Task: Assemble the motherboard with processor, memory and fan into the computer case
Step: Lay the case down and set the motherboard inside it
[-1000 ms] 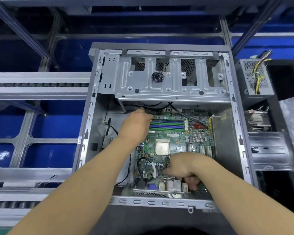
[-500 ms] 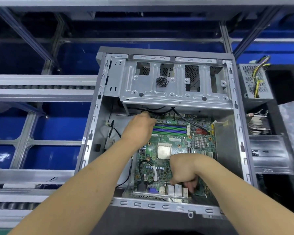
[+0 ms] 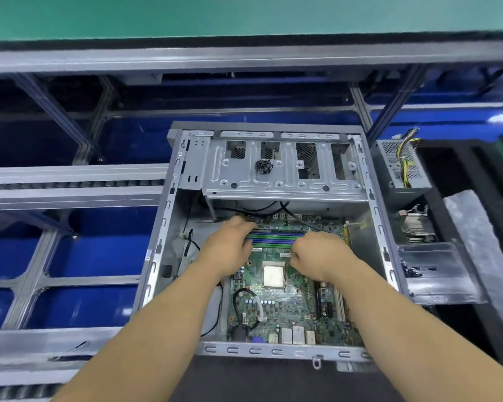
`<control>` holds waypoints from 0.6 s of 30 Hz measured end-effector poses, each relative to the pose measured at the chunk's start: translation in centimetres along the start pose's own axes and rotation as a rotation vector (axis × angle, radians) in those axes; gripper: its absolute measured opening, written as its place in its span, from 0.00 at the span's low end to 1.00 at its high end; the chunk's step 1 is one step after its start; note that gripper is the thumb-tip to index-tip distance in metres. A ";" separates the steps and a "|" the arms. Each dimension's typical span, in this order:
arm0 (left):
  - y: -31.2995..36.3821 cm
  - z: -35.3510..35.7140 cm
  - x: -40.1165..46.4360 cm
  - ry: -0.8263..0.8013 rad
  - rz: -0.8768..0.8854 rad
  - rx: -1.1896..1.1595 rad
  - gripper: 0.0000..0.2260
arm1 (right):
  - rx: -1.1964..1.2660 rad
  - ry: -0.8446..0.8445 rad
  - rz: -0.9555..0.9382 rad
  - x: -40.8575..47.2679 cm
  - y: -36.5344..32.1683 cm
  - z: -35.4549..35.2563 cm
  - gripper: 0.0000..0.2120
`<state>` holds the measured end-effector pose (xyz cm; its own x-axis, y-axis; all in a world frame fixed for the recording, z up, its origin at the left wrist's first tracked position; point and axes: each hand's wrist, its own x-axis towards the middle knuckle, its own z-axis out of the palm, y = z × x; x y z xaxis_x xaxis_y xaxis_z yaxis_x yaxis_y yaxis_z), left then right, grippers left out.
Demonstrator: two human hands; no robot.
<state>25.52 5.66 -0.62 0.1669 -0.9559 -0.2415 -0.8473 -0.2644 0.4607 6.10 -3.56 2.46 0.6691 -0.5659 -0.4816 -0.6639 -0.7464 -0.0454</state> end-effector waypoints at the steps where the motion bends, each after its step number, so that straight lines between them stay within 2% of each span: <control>1: -0.1 0.1 -0.3 -0.012 0.010 0.021 0.21 | -0.017 0.001 0.007 0.1 0.2 -0.1 0.17; 5: 0.3 0.7 -1.5 -0.053 -0.006 0.054 0.27 | -0.025 0.026 0.026 -0.2 1.0 -0.6 0.18; 9: 0.6 0.4 -1.3 -0.048 -0.043 0.056 0.26 | 0.060 0.104 -0.081 -1.3 0.9 -2.0 0.21; 11: 0.5 -0.2 -1.0 0.025 -0.074 0.051 0.24 | 0.051 0.306 -0.111 -2.4 0.7 -3.2 0.22; 13: 0.6 -0.5 -0.8 0.073 -0.091 0.012 0.21 | 0.053 0.561 -0.065 -3.7 1.3 -4.5 0.22; 14: 0.6 -0.5 -0.8 0.079 -0.093 -0.005 0.20 | 0.110 0.637 -0.031 -4.3 1.8 -4.8 0.22; 16: 0.7 -0.4 -0.8 0.078 -0.097 -0.029 0.19 | 0.219 0.627 0.015 -5.1 3.0 -5.0 0.22; 18: 0.6 -0.4 -0.7 0.090 -0.112 -0.059 0.18 | 0.173 0.557 0.001 -5.5 3.4 -4.6 0.21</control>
<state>25.10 6.12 0.18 0.3057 -0.9268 -0.2180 -0.7899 -0.3747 0.4855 1.73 -4.66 8.99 0.7119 -0.7006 0.0488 -0.6786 -0.7040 -0.2095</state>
